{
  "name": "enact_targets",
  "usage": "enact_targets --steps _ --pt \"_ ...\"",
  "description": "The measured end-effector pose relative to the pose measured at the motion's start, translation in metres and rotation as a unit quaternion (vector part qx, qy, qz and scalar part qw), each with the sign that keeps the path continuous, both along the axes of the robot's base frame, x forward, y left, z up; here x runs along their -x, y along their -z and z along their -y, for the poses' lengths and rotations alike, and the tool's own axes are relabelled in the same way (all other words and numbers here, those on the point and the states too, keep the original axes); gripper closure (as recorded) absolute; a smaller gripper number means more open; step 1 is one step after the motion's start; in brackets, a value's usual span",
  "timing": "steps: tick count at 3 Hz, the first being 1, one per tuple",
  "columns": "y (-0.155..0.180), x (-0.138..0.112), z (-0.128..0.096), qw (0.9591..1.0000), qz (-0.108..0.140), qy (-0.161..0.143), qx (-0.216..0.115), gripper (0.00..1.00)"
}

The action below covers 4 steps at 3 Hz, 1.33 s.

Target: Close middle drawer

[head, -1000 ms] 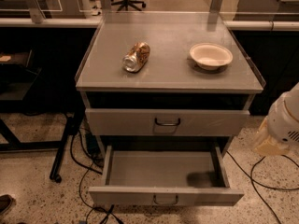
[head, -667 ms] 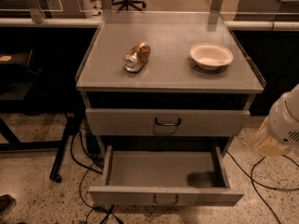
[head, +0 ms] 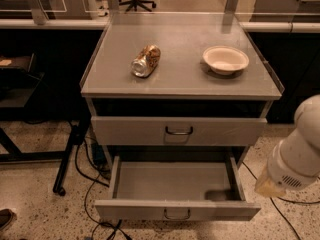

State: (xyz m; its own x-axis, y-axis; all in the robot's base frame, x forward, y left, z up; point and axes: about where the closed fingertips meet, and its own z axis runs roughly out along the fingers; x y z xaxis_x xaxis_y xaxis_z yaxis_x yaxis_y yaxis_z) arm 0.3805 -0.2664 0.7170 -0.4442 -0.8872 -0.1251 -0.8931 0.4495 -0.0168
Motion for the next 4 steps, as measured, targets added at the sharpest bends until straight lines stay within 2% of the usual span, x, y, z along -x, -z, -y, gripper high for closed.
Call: enact_targets --steps 1,3,4 --pt "0.058 0.007 -0.001 0.9993 -0.037 0.009 0.0 1.0" --pt "0.064 0.011 0.0 0.9988 -0.046 0.011 -0.007 1.0" --pt "0.1 0.018 -0.005 0.9977 -0.061 0.025 -0.016 1.0"
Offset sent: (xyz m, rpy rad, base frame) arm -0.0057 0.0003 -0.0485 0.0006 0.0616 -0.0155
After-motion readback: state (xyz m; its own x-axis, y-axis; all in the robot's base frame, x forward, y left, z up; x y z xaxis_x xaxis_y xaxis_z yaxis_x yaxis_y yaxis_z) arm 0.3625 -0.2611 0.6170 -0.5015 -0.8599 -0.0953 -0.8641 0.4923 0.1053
